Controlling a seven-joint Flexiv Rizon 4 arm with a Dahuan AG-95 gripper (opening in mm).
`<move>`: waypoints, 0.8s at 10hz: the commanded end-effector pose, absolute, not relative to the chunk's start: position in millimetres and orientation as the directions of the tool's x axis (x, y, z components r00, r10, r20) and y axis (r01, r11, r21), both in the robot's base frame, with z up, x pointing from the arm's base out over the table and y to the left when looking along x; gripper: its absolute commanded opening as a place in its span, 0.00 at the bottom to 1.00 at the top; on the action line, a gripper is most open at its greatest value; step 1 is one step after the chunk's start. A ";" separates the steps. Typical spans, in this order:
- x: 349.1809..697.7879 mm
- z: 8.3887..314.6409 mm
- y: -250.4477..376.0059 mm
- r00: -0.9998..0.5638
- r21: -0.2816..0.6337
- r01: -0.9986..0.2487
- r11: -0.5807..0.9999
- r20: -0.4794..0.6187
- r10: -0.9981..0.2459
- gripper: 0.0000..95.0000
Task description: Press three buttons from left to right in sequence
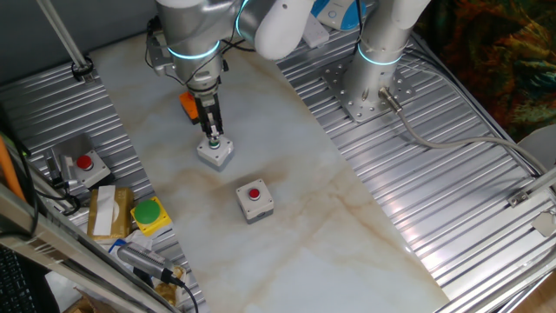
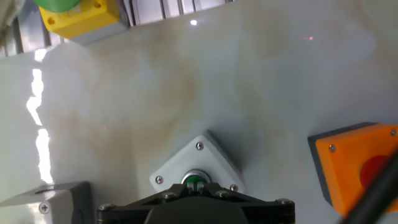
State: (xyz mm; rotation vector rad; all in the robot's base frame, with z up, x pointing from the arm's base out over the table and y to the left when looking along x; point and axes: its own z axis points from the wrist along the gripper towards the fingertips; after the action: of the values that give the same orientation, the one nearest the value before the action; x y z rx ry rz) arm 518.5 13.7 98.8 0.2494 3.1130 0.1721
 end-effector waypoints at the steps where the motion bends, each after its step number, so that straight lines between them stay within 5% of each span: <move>1: 522.5 97.0 13.1 -0.991 0.068 0.135 0.988 0.007 0.135 0.00; 8: 518.6 93.0 13.4 -0.993 0.069 0.116 0.991 0.005 0.116 0.00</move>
State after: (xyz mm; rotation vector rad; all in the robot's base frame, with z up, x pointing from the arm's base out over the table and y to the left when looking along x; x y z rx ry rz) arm 519.4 13.6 91.8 0.1815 3.1373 0.1126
